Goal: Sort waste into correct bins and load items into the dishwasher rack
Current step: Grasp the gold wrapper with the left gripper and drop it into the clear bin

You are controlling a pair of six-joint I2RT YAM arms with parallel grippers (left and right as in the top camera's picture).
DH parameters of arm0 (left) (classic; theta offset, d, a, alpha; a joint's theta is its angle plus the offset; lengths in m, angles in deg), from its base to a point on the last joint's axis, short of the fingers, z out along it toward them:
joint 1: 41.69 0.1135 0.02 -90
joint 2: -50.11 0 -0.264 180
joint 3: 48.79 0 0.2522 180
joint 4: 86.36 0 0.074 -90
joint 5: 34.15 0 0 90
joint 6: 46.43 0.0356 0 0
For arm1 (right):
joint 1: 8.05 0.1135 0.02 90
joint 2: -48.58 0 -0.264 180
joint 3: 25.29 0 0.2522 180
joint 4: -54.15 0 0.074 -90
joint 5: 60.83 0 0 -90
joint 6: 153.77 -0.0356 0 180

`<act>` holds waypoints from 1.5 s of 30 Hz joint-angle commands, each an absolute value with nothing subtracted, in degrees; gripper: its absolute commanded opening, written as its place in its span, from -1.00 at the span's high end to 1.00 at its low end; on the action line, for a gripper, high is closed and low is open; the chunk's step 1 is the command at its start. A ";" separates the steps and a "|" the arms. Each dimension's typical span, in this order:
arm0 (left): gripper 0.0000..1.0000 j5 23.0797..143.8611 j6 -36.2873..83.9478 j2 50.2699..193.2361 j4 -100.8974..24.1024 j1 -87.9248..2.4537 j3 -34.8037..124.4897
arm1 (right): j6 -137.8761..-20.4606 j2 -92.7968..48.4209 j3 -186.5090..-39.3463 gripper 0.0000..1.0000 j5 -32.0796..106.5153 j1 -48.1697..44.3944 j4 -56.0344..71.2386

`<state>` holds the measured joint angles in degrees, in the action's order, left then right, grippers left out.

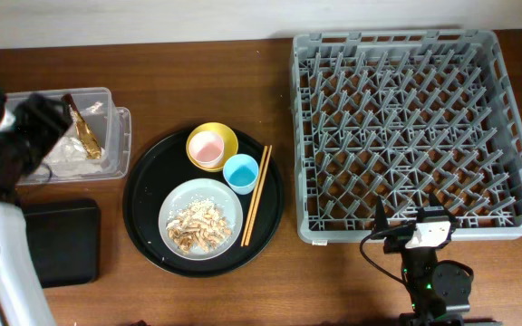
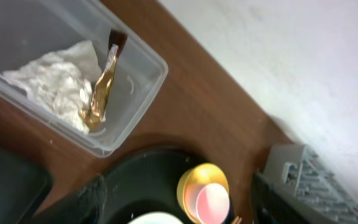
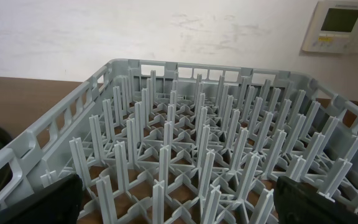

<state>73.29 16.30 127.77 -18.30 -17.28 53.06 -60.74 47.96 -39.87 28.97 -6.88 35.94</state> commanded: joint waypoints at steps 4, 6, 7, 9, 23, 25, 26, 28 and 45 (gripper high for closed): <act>-0.98 69.53 16.63 122.51 -4.03 -17.09 53.39 | -60.79 48.40 -39.37 -0.97 28.49 -6.62 35.81; -0.98 69.50 16.63 122.62 -1.58 -17.09 53.30 | -60.79 48.40 -39.37 -0.97 28.49 -6.60 35.81; -0.98 69.50 16.63 122.62 -1.23 -17.09 53.30 | -60.79 48.40 -39.37 -0.97 28.49 -6.62 35.81; -0.98 69.50 16.63 122.62 -1.16 -17.09 53.30 | -60.79 48.40 -39.37 -0.97 28.49 -6.62 35.81; -0.98 81.81 30.79 122.59 8.82 -18.92 53.30 | -60.79 48.40 -39.37 -0.97 28.49 -6.60 35.81; -0.96 81.55 34.70 122.62 12.30 -23.47 53.30 | -60.79 48.40 -39.37 -0.97 28.49 -6.60 35.81; -0.79 81.55 34.68 122.62 12.39 -25.57 53.28 | -60.79 48.40 -39.37 -0.97 28.49 -6.60 35.81; -0.55 81.35 34.66 122.62 11.95 -30.75 53.28 | -60.79 48.40 -39.37 -0.97 28.49 -6.60 35.81; -0.98 47.91 5.61 122.62 12.54 -14.62 53.28 | -60.79 48.40 -39.37 -0.97 28.49 -6.62 35.81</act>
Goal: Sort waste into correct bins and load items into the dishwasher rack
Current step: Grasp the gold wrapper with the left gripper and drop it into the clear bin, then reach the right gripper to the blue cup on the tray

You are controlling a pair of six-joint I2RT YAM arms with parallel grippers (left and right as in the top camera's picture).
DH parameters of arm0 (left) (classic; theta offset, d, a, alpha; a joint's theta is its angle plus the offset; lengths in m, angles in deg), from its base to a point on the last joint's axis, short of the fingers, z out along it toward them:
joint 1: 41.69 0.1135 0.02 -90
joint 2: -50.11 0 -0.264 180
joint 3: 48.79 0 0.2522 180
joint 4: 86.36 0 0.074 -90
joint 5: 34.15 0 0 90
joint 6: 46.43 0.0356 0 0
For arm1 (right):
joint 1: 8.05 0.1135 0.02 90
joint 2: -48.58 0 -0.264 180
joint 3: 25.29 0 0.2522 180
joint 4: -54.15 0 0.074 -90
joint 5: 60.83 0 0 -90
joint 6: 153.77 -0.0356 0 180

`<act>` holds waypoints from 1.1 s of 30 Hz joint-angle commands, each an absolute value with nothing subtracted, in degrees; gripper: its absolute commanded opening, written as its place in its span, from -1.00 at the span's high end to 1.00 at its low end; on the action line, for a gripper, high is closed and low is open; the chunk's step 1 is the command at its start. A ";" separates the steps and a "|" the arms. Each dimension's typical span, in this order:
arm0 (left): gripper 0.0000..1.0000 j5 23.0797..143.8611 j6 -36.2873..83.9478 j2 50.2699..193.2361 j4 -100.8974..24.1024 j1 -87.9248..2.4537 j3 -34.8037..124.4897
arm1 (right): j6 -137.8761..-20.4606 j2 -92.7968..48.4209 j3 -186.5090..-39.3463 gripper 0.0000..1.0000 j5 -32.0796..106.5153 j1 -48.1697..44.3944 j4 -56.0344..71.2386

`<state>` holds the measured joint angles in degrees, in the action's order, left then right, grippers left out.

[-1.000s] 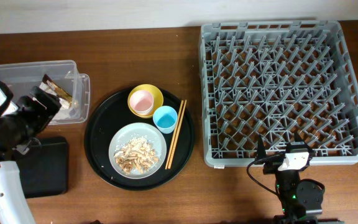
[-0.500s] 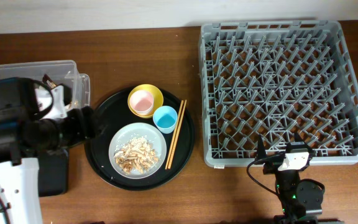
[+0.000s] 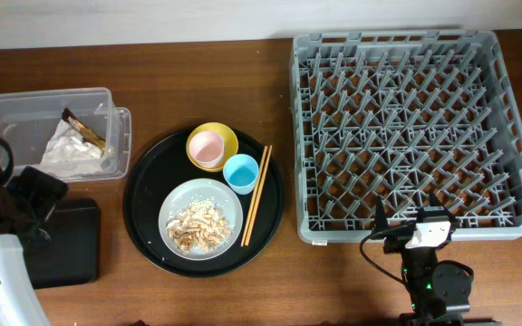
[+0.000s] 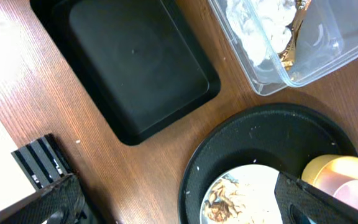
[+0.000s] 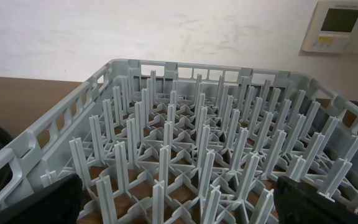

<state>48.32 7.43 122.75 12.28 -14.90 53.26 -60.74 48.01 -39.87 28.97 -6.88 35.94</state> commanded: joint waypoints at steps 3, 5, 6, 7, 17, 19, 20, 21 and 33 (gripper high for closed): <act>-0.98 47.91 5.63 122.62 12.56 -14.62 53.28 | -60.79 48.40 -39.37 -0.97 28.49 -6.60 35.81; -0.98 47.91 5.63 122.62 12.54 -14.62 53.28 | -60.79 48.40 -39.37 -0.97 28.49 -6.60 35.81; -0.98 47.91 5.61 122.62 12.54 -14.62 53.28 | -60.79 48.40 -39.37 -0.97 28.49 -6.60 35.81; -0.98 47.91 5.63 122.62 12.56 -14.62 53.28 | -61.33 48.40 -39.37 -0.97 29.43 -6.55 36.42; -0.98 47.91 5.61 122.62 12.54 -14.62 53.28 | -119.08 48.40 -39.37 -0.97 79.54 -6.55 52.49; -0.98 47.91 5.61 122.62 12.56 -14.62 53.28 | -123.23 48.40 -39.91 -0.97 77.12 -6.55 61.97; -0.98 47.91 5.61 122.62 12.54 -14.62 53.28 | -123.21 48.31 -41.05 -0.97 75.35 -6.58 61.69; -0.98 47.89 5.63 122.62 12.56 -14.62 53.28 | -123.21 47.90 -42.19 -0.97 74.10 -6.58 61.67; -0.98 47.91 5.63 122.62 12.54 -14.62 53.28 | -67.50 -15.51 -119.82 -0.97 56.48 5.49 -13.09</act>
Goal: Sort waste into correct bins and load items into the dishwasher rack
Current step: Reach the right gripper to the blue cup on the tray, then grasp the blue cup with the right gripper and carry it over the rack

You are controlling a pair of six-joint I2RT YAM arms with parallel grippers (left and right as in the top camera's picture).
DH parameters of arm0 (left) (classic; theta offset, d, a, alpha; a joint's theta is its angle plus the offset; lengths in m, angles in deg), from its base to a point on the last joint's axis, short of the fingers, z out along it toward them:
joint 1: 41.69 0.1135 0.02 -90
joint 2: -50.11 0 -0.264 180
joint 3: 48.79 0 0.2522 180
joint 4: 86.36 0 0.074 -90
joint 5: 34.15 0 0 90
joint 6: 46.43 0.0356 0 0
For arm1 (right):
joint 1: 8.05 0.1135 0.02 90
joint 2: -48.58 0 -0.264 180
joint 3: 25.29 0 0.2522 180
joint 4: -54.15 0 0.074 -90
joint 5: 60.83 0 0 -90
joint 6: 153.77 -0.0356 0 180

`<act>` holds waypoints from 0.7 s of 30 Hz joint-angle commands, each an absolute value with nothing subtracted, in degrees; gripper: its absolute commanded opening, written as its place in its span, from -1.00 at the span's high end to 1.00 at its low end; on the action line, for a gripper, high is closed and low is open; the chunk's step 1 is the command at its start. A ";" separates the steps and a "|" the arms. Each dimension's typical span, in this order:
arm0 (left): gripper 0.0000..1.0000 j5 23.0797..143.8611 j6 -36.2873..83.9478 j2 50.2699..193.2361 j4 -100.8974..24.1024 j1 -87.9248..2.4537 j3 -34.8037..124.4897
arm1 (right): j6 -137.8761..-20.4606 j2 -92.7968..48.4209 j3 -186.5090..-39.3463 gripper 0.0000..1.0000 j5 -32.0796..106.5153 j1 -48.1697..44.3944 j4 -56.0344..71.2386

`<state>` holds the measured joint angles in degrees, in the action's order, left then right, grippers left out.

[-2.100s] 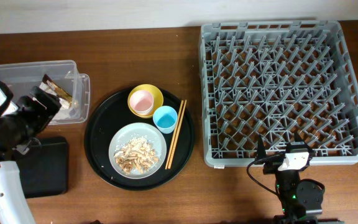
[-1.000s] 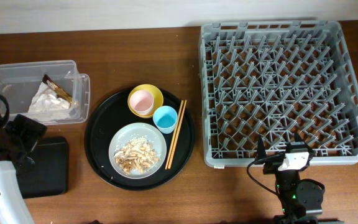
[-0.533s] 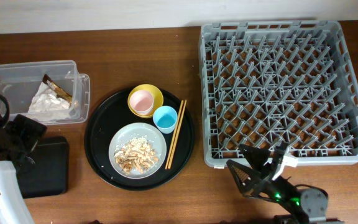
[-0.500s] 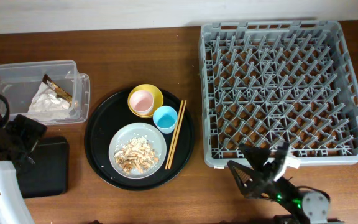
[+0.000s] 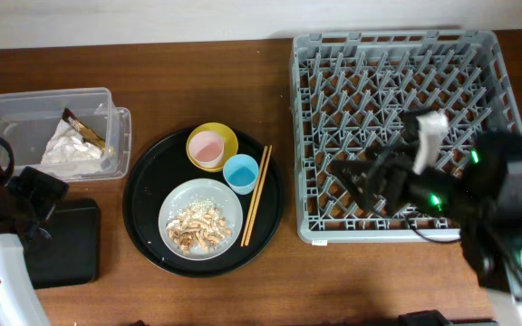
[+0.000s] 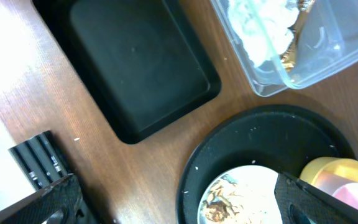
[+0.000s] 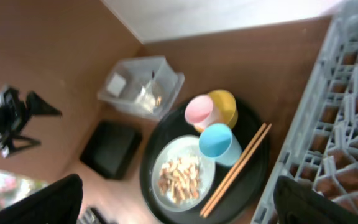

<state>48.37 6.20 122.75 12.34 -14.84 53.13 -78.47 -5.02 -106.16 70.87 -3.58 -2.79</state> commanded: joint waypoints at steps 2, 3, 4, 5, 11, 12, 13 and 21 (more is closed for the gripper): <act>-0.98 47.91 5.63 122.62 12.54 -14.62 53.28 | -66.99 -25.96 -130.40 -0.97 40.68 18.52 -20.32; -0.98 47.91 5.63 122.62 12.56 -14.62 53.28 | -67.02 -32.71 -135.63 -0.97 33.23 25.75 -22.46; -0.99 47.91 5.61 122.62 12.54 -14.62 53.28 | -67.02 -38.59 -139.49 -0.97 28.92 30.32 -23.14; -0.98 47.91 5.63 122.62 12.56 -14.62 53.28 | -66.99 -43.31 -141.86 -0.97 27.63 32.85 -23.14; -0.98 47.91 5.63 122.62 12.54 -14.62 53.28 | -67.21 -59.60 -145.13 -0.74 27.87 35.45 -16.58; -0.98 47.91 5.61 122.62 12.54 -14.62 53.28 | -67.21 -60.93 -145.13 -0.47 30.61 35.45 -14.94; -0.98 47.91 5.63 122.62 12.54 -14.62 53.28 | -67.21 -61.91 -145.13 -0.32 31.07 35.48 -14.57; -0.98 47.91 5.63 122.62 12.56 -14.62 53.28 | -70.27 -70.50 -145.11 -0.08 31.07 36.31 -14.44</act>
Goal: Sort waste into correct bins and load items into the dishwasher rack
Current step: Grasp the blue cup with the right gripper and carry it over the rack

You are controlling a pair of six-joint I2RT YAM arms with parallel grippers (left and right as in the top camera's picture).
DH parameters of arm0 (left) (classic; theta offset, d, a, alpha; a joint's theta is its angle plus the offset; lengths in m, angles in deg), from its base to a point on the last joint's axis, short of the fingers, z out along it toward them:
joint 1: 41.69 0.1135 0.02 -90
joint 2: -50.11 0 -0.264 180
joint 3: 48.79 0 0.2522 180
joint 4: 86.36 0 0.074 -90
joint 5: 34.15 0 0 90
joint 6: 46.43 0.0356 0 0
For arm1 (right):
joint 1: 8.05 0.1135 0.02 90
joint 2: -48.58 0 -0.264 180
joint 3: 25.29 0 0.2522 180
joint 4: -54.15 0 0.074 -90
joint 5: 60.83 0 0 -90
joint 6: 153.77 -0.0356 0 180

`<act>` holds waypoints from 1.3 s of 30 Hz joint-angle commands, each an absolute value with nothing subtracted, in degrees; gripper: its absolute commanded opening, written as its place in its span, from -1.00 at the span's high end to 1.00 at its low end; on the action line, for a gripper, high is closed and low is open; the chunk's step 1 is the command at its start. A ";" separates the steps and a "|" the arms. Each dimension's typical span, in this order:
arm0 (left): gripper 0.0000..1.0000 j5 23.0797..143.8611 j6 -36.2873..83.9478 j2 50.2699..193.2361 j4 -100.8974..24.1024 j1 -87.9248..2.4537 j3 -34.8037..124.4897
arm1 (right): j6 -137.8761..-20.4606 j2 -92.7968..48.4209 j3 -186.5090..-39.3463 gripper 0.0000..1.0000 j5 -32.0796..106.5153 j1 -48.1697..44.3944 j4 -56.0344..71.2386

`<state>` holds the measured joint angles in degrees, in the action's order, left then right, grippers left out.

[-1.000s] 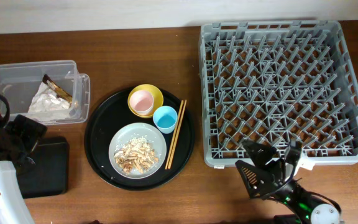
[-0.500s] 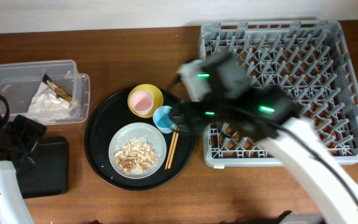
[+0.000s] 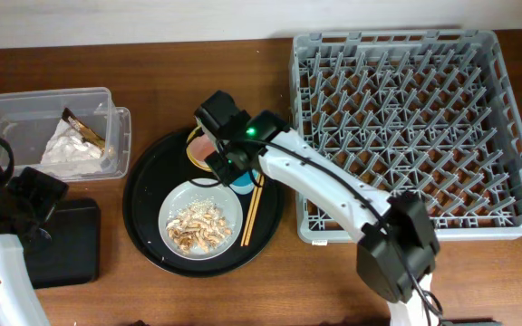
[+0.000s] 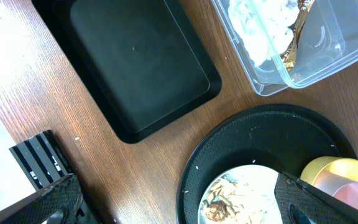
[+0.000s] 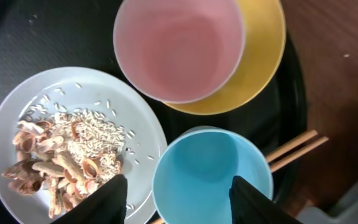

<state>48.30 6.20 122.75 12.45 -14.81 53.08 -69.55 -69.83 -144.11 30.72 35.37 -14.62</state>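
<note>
A blue cup (image 5: 213, 171) stands upright on the round black tray (image 3: 148, 181), beside a white plate of food scraps (image 5: 61, 143). A pink cup (image 5: 179, 46) sits inside a yellow bowl (image 5: 263, 68). Wooden chopsticks (image 3: 256, 195) lie on the tray's right side. My right gripper (image 5: 180, 190) is open just above the blue cup, one finger on each side of it. At the table's left edge my left gripper (image 4: 179, 199) is open with nothing between its fingers. The grey dishwasher rack (image 3: 406, 127) is on the right.
A clear bin (image 3: 53, 131) at the back left holds a crumpled napkin and a gold wrapper. A black bin (image 3: 62, 243) lies in front of it, under the left arm. The right arm stretches from the front across the rack's left corner to the tray.
My right gripper was over the rack's front part, looking at the tray from afar. Now it is low over the tray, open astride the blue cup. The left arm has not moved.
First my left gripper hung over the clear bin, where napkin and wrapper lay, and the right arm was parked in front of the rack. Then the left arm stood back over the black bin. Later the right arm was over the rack, and now at the blue cup.
</note>
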 commanded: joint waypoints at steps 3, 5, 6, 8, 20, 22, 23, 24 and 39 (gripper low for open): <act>-0.98 47.91 5.63 122.62 12.56 -14.62 53.28 | -71.82 -71.07 -144.48 -0.04 31.15 36.59 -14.72; -0.98 47.91 5.63 122.62 12.54 -14.62 53.28 | -73.75 -71.11 -143.65 -0.03 31.15 37.75 -14.20; -0.98 47.91 5.63 122.62 12.54 -14.62 53.28 | -75.74 -71.11 -142.73 -0.01 29.16 38.49 -13.50; -0.98 47.91 5.63 122.62 12.54 -14.62 53.28 | -79.89 -71.11 -140.41 -0.01 23.94 38.93 -12.34; -0.98 47.91 5.63 122.62 12.54 -14.62 53.28 | -83.82 -72.62 -137.94 0.43 24.20 39.63 -10.05; -0.98 47.91 5.61 122.62 12.54 -14.62 53.28 | -83.80 -71.84 -140.13 0.61 24.20 39.61 -11.34; -0.98 47.91 5.63 122.62 12.54 -14.62 53.28 | -83.80 -70.94 -141.31 0.70 24.18 39.61 -11.95; -0.98 47.91 5.61 122.62 12.54 -14.62 53.28 | -83.80 -70.24 -142.62 0.83 24.18 39.56 -12.85; -0.98 47.91 5.61 122.62 12.54 -14.62 53.28 | -65.42 -66.26 -177.68 0.92 57.36 -4.67 -49.91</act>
